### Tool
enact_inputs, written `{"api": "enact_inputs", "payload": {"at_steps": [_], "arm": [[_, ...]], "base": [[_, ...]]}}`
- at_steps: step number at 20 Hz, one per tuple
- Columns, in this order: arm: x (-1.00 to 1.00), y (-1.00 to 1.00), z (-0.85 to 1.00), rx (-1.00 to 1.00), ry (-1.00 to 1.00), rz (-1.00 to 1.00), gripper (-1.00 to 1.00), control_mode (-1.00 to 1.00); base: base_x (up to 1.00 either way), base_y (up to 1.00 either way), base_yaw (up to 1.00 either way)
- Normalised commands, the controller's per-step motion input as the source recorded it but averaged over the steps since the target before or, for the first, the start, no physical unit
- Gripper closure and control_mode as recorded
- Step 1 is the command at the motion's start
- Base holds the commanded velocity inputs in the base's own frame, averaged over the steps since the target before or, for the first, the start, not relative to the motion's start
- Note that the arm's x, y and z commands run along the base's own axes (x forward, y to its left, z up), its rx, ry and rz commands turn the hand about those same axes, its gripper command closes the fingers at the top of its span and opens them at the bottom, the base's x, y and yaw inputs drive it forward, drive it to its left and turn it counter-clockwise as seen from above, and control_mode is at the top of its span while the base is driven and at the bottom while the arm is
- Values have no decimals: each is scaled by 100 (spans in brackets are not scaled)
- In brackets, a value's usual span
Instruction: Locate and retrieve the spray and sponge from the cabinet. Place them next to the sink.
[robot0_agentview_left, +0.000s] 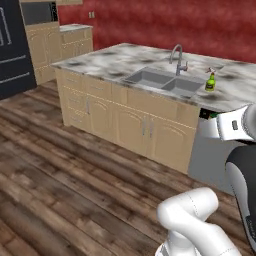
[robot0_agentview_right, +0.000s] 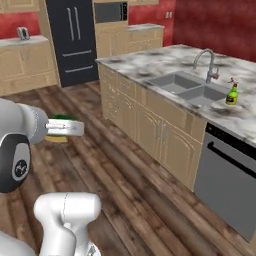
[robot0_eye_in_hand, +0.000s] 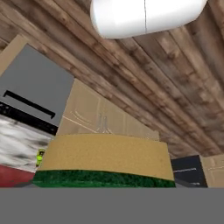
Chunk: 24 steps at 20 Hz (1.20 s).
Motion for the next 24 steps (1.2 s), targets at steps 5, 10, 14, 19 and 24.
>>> {"api": "enact_inputs", "payload": {"at_steps": [5,10,14,19,24], "arm": [[0,0,0,0,0,0,100,100],[0,0,0,0,0,0,100,100],[0,0,0,0,0,0,100,100],[0,0,0,0,0,0,100,100],[0,0,0,0,0,0,100,100]], "base": [[52,-4,-28],[91,-10,-5],[100,-10,0],[94,-8,-1],[55,-5,-18]]}}
